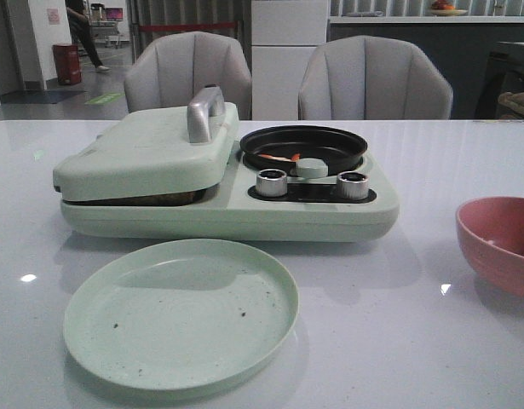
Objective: Make breakfast with bread and shrimp
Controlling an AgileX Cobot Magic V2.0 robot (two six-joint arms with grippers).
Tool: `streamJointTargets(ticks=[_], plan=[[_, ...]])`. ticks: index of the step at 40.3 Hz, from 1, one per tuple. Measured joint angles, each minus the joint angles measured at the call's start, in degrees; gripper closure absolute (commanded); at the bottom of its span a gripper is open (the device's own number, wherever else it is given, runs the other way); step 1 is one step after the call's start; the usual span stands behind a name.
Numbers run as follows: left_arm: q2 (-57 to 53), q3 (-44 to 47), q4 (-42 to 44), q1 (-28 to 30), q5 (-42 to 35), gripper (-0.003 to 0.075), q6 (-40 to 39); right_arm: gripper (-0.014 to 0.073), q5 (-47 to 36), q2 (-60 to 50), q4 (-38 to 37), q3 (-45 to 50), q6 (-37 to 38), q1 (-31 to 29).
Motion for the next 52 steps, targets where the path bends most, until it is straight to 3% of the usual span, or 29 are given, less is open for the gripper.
streamJointTargets(ticks=[13, 41, 45, 52], plan=[[0.0, 0.0, 0.0, 0.0, 0.0, 0.0621, 0.0, 0.0202, 5.2, -16.9, -3.4, 3.0, 0.0, 15.4], [0.0, 0.0, 0.0, 0.0, 0.0, 0.0621, 0.0, 0.0206, 18.6, -56.4, -7.5, 23.4, 4.6, 15.9], [0.0, 0.0, 0.0, 0.0, 0.0, 0.0621, 0.0, 0.0268, 18.7, -59.1, -7.5, 24.7, 4.6, 15.9], [0.0, 0.0, 0.0, 0.0, 0.0, 0.0621, 0.0, 0.0479, 19.5, -60.5, -7.5, 25.2, 4.6, 15.9]])
